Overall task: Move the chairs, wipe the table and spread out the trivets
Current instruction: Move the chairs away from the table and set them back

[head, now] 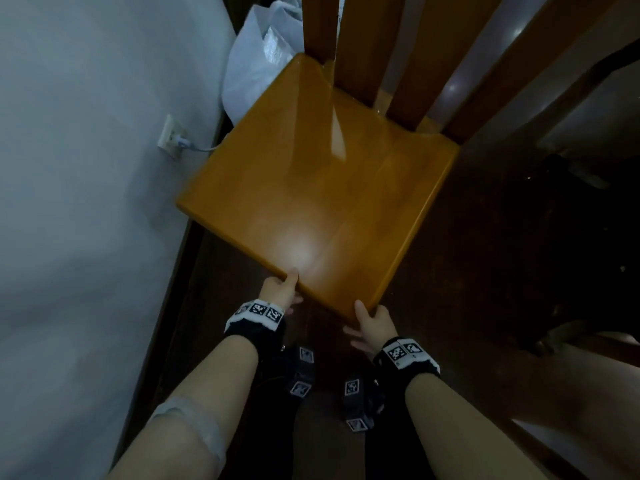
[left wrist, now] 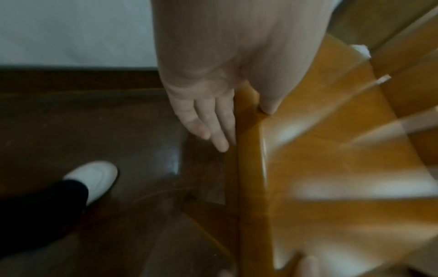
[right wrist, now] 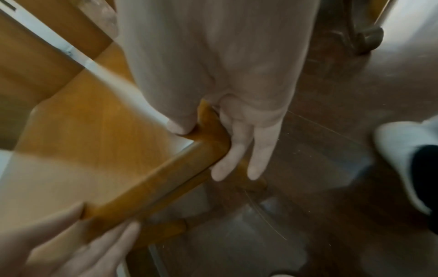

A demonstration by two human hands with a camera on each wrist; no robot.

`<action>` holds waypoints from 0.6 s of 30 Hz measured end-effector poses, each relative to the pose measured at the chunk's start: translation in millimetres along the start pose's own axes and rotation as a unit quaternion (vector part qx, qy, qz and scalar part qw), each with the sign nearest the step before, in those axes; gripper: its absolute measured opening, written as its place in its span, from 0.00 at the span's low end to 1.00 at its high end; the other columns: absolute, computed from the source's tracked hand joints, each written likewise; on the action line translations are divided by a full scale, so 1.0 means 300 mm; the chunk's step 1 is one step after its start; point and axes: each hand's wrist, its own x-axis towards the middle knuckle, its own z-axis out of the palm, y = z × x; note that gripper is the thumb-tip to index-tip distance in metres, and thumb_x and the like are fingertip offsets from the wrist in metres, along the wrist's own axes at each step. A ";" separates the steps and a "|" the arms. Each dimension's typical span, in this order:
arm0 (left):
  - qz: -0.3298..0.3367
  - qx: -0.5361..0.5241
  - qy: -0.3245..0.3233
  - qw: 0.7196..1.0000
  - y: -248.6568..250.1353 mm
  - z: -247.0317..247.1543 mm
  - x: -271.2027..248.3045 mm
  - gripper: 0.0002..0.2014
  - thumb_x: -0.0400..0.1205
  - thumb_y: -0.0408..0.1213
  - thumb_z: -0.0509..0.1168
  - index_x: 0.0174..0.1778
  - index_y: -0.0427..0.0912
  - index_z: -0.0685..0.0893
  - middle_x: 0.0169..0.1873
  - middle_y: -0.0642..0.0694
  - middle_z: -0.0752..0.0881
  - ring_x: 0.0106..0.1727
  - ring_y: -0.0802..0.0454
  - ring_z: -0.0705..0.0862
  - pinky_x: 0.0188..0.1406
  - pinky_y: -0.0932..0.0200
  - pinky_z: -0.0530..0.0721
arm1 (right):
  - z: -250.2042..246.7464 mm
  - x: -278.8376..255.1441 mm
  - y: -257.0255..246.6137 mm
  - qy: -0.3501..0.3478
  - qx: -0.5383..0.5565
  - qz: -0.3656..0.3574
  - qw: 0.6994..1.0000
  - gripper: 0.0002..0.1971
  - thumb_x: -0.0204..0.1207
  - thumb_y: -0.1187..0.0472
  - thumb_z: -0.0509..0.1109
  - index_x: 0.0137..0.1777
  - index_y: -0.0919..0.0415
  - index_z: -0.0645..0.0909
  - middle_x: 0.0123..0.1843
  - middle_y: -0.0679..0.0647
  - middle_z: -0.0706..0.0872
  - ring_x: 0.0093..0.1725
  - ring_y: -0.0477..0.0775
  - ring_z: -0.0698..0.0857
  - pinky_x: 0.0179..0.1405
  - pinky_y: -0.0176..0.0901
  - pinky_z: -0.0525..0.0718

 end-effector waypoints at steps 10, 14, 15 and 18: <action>-0.010 0.009 0.029 0.999 -0.002 0.091 -0.082 0.34 0.86 0.55 0.55 0.79 0.33 0.61 0.60 0.40 0.85 0.50 0.50 0.84 0.33 0.58 0.76 | -0.111 0.032 0.047 0.032 -0.123 -0.062 0.990 0.26 0.85 0.49 0.60 0.73 0.67 0.63 0.50 0.54 0.83 0.34 0.48 0.87 0.41 0.46 0.87; -0.027 -0.030 0.012 0.999 -0.053 0.254 -0.183 0.31 0.85 0.56 0.55 0.74 0.34 0.65 0.49 0.46 0.85 0.51 0.49 0.84 0.51 0.49 0.79 | -0.309 0.023 0.071 0.028 -0.174 -0.073 0.982 0.24 0.85 0.49 0.60 0.73 0.64 0.64 0.59 0.57 0.81 0.35 0.47 0.88 0.29 0.36 0.78; -0.040 -0.040 -0.002 0.998 -0.068 0.300 -0.207 0.31 0.85 0.57 0.55 0.74 0.34 0.64 0.49 0.47 0.85 0.52 0.49 0.84 0.56 0.47 0.79 | -0.369 0.021 0.080 0.031 -0.181 -0.072 0.980 0.24 0.85 0.49 0.60 0.73 0.64 0.65 0.61 0.57 0.81 0.36 0.48 0.88 0.29 0.36 0.77; -0.083 -0.065 -0.048 0.993 -0.109 0.445 -0.266 0.39 0.84 0.59 0.56 0.82 0.36 0.51 0.57 0.49 0.87 0.58 0.52 0.84 0.59 0.46 0.79 | -0.551 0.010 0.096 0.048 -0.208 -0.078 0.974 0.25 0.85 0.49 0.61 0.74 0.64 0.65 0.59 0.56 0.80 0.38 0.50 0.87 0.31 0.39 0.78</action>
